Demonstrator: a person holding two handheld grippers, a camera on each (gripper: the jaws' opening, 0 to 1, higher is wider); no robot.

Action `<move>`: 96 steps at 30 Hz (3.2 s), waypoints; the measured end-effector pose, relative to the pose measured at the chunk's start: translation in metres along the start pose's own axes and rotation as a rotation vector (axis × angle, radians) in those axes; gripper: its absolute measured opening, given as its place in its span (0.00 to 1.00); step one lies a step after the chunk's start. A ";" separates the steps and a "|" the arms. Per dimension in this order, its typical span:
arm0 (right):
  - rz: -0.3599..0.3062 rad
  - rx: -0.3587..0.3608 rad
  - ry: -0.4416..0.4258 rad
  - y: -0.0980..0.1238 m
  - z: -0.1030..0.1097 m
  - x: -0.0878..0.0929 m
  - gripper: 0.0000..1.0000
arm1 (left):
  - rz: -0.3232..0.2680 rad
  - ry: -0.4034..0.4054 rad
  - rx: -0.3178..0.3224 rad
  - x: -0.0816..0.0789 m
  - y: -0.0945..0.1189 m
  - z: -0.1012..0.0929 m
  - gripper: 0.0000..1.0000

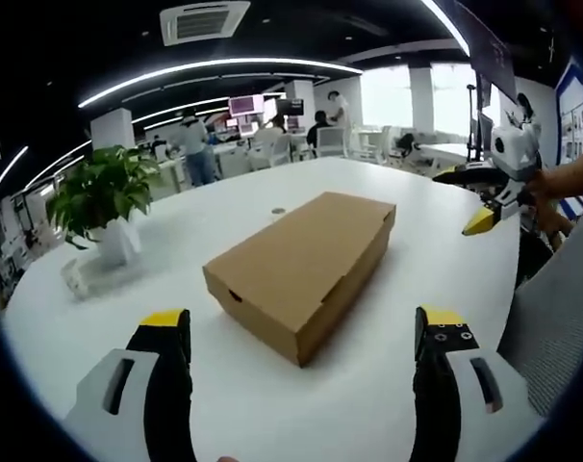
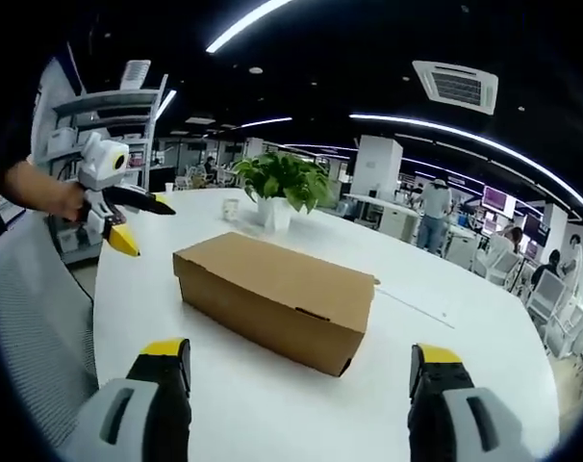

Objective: Operate the shoe box by opening the lid, removing the specified soft item, and placing it in the target area until the item is outside and the box remains undamaged.

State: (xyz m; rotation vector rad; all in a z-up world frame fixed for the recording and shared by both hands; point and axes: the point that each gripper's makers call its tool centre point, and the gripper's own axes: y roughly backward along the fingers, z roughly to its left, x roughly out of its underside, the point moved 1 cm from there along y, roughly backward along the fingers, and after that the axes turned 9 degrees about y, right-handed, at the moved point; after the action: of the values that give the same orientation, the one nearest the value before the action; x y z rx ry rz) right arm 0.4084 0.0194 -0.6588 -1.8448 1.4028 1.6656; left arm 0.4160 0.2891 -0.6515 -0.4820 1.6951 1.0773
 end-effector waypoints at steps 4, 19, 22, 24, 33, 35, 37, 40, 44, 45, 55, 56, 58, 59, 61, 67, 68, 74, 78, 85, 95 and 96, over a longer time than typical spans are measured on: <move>0.006 -0.019 -0.002 -0.012 -0.006 0.002 0.93 | 0.011 0.020 0.000 0.003 -0.009 0.003 0.94; 0.049 -0.082 0.023 -0.059 -0.021 0.015 0.87 | 0.044 0.083 0.007 0.012 -0.044 0.010 0.89; 0.060 -0.096 0.026 -0.068 -0.023 0.017 0.86 | 0.062 0.081 0.011 0.015 -0.049 0.009 0.88; 0.066 -0.103 0.034 -0.072 -0.025 0.017 0.86 | 0.065 0.079 0.009 0.017 -0.051 0.009 0.88; 0.082 -0.125 0.029 -0.086 -0.030 0.018 0.86 | 0.076 0.091 0.012 0.021 -0.056 0.011 0.87; 0.079 -0.124 0.023 -0.088 -0.030 0.017 0.85 | 0.076 0.085 0.013 0.021 -0.057 0.011 0.87; 0.077 -0.124 0.011 -0.090 -0.031 0.016 0.85 | 0.074 0.083 0.015 0.020 -0.058 0.011 0.86; 0.075 -0.123 0.009 -0.093 -0.032 0.015 0.84 | 0.066 0.080 0.013 0.017 -0.060 0.011 0.85; 0.065 -0.127 0.007 -0.099 -0.031 0.011 0.80 | 0.071 0.082 0.017 0.017 -0.065 0.011 0.83; 0.065 -0.130 0.005 -0.101 -0.031 0.011 0.80 | 0.075 0.080 0.018 0.018 -0.067 0.011 0.82; 0.093 -0.166 0.010 -0.116 -0.026 0.018 0.74 | 0.100 0.039 0.011 0.021 -0.077 0.018 0.71; 0.096 -0.183 -0.004 -0.117 -0.023 0.019 0.73 | 0.103 0.033 0.010 0.021 -0.078 0.020 0.70; 0.103 -0.178 0.007 -0.118 -0.021 0.021 0.74 | 0.102 0.029 0.010 0.020 -0.077 0.023 0.68; 0.104 -0.175 0.008 -0.118 -0.021 0.021 0.74 | 0.103 0.032 0.015 0.021 -0.078 0.023 0.68; 0.106 -0.167 0.025 -0.118 -0.020 0.021 0.74 | 0.106 0.015 0.024 0.023 -0.079 0.024 0.68; 0.116 -0.151 0.014 -0.117 -0.015 0.019 0.72 | 0.118 -0.023 0.014 0.026 -0.080 0.029 0.68; 0.116 -0.149 0.011 -0.117 -0.016 0.019 0.72 | 0.123 -0.024 0.018 0.025 -0.079 0.030 0.67; 0.125 -0.129 -0.012 -0.115 -0.006 0.015 0.71 | 0.150 -0.044 0.050 0.025 -0.078 0.036 0.66; 0.133 -0.110 -0.029 -0.114 -0.001 0.015 0.71 | 0.168 -0.058 0.069 0.025 -0.078 0.040 0.66; 0.140 -0.075 -0.059 -0.113 0.009 0.011 0.71 | 0.200 -0.084 0.103 0.026 -0.075 0.050 0.65; 0.146 -0.022 -0.104 -0.114 0.028 0.004 0.71 | 0.233 -0.120 0.152 0.029 -0.070 0.066 0.63; 0.146 -0.018 -0.106 -0.114 0.029 0.003 0.71 | 0.241 -0.128 0.158 0.030 -0.068 0.068 0.63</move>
State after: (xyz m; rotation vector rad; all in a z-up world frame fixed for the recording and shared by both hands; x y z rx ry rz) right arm 0.4804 0.0952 -0.7137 -1.6722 1.5143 1.8217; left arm 0.4918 0.3158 -0.7123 -0.1070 1.7372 1.1089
